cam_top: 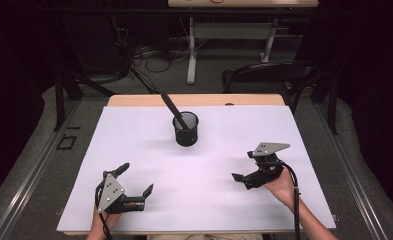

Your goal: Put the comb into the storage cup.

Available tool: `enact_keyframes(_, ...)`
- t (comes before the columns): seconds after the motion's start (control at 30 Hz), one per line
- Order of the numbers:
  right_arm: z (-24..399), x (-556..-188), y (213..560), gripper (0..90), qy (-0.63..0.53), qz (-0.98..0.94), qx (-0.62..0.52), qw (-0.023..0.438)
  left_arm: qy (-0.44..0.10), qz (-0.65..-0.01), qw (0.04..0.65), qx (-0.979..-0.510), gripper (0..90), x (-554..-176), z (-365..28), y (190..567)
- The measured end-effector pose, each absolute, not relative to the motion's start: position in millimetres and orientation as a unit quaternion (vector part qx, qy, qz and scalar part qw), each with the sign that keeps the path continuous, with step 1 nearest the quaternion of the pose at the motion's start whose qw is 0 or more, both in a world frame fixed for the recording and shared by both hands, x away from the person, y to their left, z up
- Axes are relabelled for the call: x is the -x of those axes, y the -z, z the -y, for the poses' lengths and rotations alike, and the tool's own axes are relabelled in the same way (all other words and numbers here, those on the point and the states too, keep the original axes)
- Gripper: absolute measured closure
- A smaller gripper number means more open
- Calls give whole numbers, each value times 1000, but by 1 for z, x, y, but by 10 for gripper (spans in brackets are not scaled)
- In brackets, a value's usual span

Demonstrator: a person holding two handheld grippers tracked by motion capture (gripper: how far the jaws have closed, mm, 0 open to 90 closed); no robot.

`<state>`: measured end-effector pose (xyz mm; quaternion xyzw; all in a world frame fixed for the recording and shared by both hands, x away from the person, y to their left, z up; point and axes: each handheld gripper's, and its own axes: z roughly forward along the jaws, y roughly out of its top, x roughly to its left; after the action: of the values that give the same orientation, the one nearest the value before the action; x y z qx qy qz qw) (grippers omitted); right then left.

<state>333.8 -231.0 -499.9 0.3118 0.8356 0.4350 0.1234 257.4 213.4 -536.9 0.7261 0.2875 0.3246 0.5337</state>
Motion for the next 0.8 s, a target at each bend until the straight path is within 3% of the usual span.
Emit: enact_keyframes(0.8,249,-305,507,0,-447,-824,-310,159,-325,-289,531,-727,8,-257,-213,537)
